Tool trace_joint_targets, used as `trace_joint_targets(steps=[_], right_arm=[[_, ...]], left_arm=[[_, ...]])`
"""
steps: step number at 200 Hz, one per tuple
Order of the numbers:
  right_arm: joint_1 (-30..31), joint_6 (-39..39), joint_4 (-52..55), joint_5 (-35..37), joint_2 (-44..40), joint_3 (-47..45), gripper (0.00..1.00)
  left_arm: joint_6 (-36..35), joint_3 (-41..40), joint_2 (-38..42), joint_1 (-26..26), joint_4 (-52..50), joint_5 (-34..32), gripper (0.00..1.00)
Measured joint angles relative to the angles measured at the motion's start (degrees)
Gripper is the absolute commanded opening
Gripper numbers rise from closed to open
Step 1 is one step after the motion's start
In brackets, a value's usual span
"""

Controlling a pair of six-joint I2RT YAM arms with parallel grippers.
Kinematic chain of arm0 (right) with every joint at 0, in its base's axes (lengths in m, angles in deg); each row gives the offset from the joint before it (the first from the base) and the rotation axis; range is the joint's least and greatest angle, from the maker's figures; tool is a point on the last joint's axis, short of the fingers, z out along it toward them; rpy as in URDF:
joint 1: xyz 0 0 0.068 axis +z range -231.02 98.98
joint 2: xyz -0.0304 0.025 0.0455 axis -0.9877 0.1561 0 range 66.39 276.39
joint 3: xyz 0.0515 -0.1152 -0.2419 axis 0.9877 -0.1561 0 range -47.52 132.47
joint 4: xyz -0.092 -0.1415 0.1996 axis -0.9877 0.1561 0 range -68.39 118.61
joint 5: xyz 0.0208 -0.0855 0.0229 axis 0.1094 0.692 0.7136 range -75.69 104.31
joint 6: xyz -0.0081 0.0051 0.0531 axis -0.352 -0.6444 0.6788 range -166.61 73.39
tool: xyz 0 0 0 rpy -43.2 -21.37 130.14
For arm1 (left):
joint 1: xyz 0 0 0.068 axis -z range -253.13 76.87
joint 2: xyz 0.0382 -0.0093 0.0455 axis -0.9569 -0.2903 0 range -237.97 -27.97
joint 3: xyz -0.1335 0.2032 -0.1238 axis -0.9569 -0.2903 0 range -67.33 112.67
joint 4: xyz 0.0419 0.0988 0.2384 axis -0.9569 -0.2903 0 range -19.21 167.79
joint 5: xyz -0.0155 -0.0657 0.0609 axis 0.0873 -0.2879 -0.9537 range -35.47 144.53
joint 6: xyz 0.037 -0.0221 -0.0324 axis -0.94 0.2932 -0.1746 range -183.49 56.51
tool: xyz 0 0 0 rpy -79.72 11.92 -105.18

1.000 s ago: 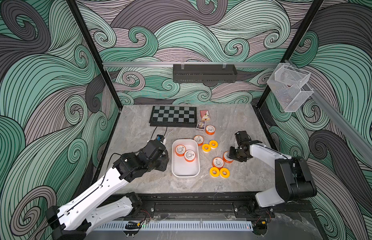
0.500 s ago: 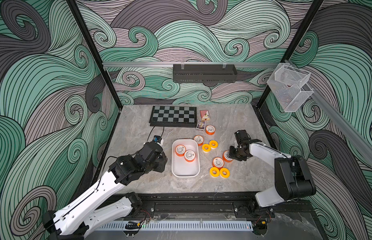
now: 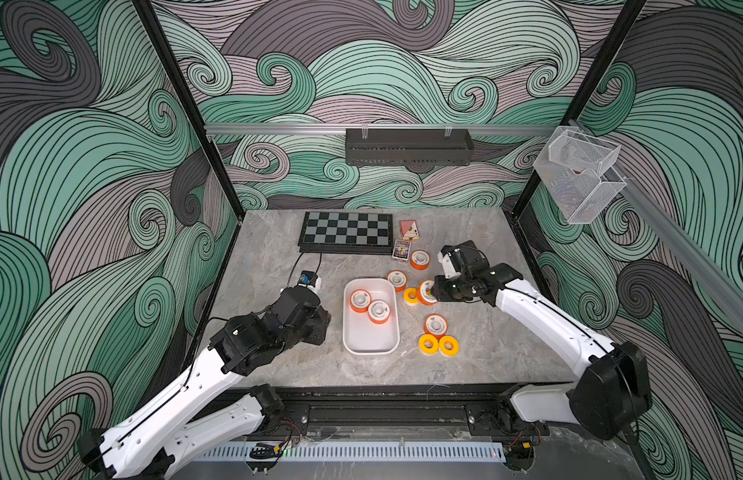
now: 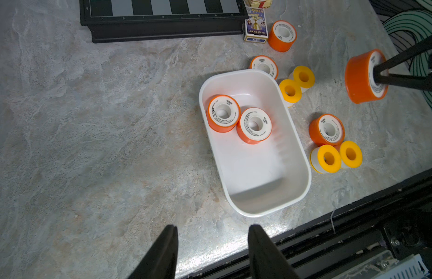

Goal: Put the sealing tape into the storage box
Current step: Pick up the sealing tape at the center of the board, then place the sealing tape in the storage box.

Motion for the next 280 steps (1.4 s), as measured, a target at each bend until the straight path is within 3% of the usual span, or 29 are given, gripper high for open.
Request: trace_joint_targets(steps=[47,107,208,280], right_arm=[[14.3,0.9,1.5,-1.9,11.2,9.1,0.26],[22.3,1.7,3.3,-1.4,25.4,16.4,0.26],[24.2,2.6,4.1,2.5,36.1,21.9,0.27],[24.6,3.5,5.0,5.2,38.7,25.2,0.33]], left_arm=[[0.9,0.0,2.2,0.0,-0.5,-2.8,0.52],[1.1,0.0,3.0,0.0,-0.6,-3.6,0.52],[1.5,0.0,2.7,-0.4,-0.8,-3.8,0.52],[1.5,-0.3,2.3,-0.4,-0.9,-3.8,0.52]])
